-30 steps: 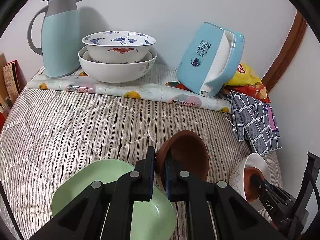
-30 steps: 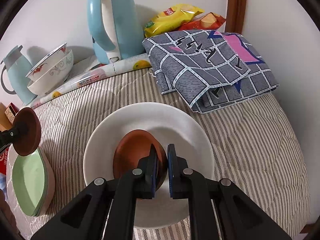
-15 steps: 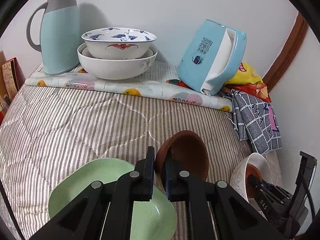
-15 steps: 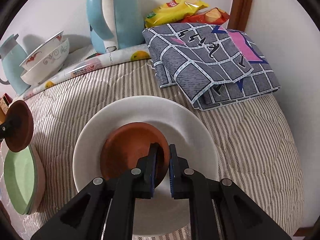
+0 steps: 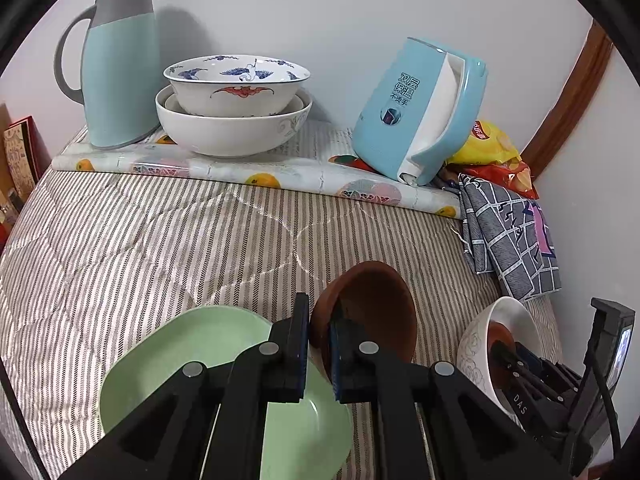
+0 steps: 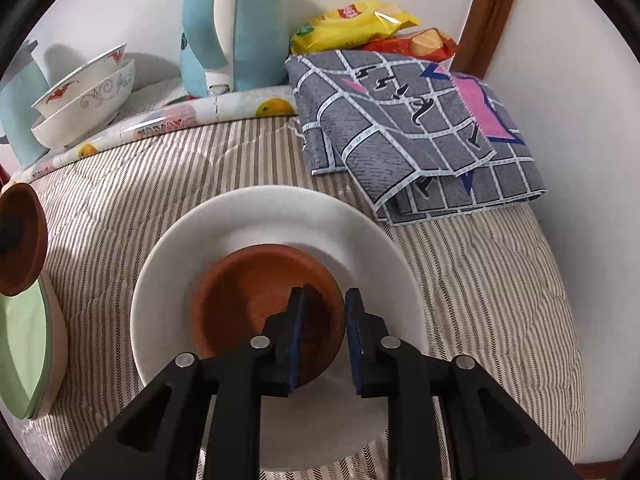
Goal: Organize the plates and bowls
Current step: 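Lower the right gripper's brown bowl into the white bowl and open it, then carry the left gripper's brown bowl into the white bowl and open it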
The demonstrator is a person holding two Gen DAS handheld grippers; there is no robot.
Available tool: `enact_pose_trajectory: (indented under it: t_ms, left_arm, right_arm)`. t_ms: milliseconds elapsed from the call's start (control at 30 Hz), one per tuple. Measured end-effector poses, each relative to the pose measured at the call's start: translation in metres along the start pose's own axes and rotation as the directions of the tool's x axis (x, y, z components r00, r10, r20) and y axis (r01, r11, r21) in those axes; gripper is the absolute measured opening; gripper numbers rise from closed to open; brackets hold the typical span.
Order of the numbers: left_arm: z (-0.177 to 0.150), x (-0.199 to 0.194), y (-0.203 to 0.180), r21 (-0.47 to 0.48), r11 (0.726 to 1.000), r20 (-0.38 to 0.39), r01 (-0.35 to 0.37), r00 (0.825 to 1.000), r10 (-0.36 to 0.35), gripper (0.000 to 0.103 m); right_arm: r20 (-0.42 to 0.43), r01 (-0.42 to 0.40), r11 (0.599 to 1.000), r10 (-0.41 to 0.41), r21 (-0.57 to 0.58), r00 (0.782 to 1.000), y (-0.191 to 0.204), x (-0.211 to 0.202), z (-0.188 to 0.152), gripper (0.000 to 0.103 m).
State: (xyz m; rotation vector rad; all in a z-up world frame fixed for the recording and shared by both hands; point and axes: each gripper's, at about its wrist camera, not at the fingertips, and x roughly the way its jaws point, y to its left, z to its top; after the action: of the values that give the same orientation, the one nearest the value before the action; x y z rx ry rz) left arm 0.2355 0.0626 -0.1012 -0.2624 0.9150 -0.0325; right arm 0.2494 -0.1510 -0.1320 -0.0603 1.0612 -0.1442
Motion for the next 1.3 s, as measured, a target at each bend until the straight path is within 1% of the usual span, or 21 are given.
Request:
enact_pose_trajectory:
  t_ms: [133,233,267,300,333,400,500,600,667,800,867,933,1067,1167,1233,1300]
  left_arm:
    - [-0.001,-0.005,-0.002,0.006,1.000,0.002,-0.002,1.000,0.002,0.009]
    - [-0.003,-0.011,-0.006,0.013,1.000,0.005,0.001,1.000,-0.001,0.009]
    - [-0.004,-0.012,-0.007,0.014,1.000,0.005,0.005,1.000,-0.005,0.009]
    - [-0.005,-0.014,-0.008,0.015,1.000,0.006,0.007,1.000,-0.007,0.009]
    - [-0.006,-0.017,-0.010,0.016,1.000,0.009,0.006,1.000,-0.006,0.009]
    - [-0.008,-0.021,-0.015,0.024,1.000,0.012,0.007,1.000,-0.008,0.009]
    - [-0.012,-0.028,-0.022,0.028,0.999,0.012,0.021,1.000,-0.022,0.009]
    - [-0.015,-0.036,-0.031,0.043,0.999,0.022,0.020,1.000,-0.021,0.009]
    - [-0.018,-0.041,-0.039,0.051,0.998,0.021,0.035,0.999,-0.036,0.009]
    - [-0.022,-0.048,-0.055,0.079,0.997,0.036,0.017,0.999,-0.020,0.009]
    - [-0.024,-0.050,-0.061,0.079,0.997,0.035,0.010,0.999,-0.013,0.009]
    - [-0.026,-0.052,-0.069,0.091,0.996,0.038,0.014,0.999,-0.018,0.009]
    - [-0.029,-0.053,-0.081,0.103,0.994,0.027,0.034,0.999,-0.037,0.009]
    - [-0.032,-0.053,-0.093,0.119,0.992,0.026,0.031,0.999,-0.034,0.009]
    - [-0.033,-0.052,-0.096,0.115,0.992,0.015,0.046,0.999,-0.048,0.009]
    - [-0.034,-0.049,-0.102,0.121,0.992,0.010,0.042,0.999,-0.044,0.009]
  right_arm:
    - [0.006,-0.008,1.000,0.008,0.000,1.000,0.000,-0.006,-0.002,0.022]
    - [0.028,-0.017,1.000,0.017,0.006,0.999,-0.002,-0.015,-0.003,0.024]
    - [0.035,-0.018,1.000,0.018,0.011,0.999,-0.003,-0.019,-0.004,0.025]
    - [0.043,-0.024,1.000,0.024,0.020,0.999,-0.005,-0.024,-0.005,0.031]
    - [0.051,-0.029,0.999,0.028,0.025,0.998,-0.007,-0.027,-0.006,0.034]
    - [0.077,-0.032,0.999,0.029,0.037,0.997,-0.012,-0.038,-0.009,0.034]
    - [0.096,-0.039,0.998,0.033,0.054,0.995,-0.021,-0.050,-0.013,0.034]
    - [0.114,-0.043,0.996,0.034,0.078,0.993,-0.033,-0.061,-0.018,0.034]
    - [0.127,-0.047,0.994,0.034,0.096,0.991,-0.043,-0.070,-0.023,0.034]
    - [0.146,-0.057,0.991,0.039,0.124,0.988,-0.059,-0.083,-0.031,0.035]
    - [0.155,-0.058,0.989,0.037,0.134,0.987,-0.065,-0.088,-0.035,0.035]
    - [0.164,-0.062,0.988,0.038,0.142,0.986,-0.073,-0.094,-0.040,0.036]
    - [0.175,-0.057,0.985,0.028,0.162,0.984,-0.085,-0.100,-0.046,0.036]
    - [0.180,-0.038,0.986,0.008,0.162,0.984,-0.092,-0.103,-0.049,0.036]
    - [0.184,-0.036,0.985,0.005,0.166,0.983,-0.097,-0.105,-0.052,0.038]
    - [0.187,-0.042,0.984,0.008,0.175,0.982,-0.103,-0.105,-0.055,0.039]
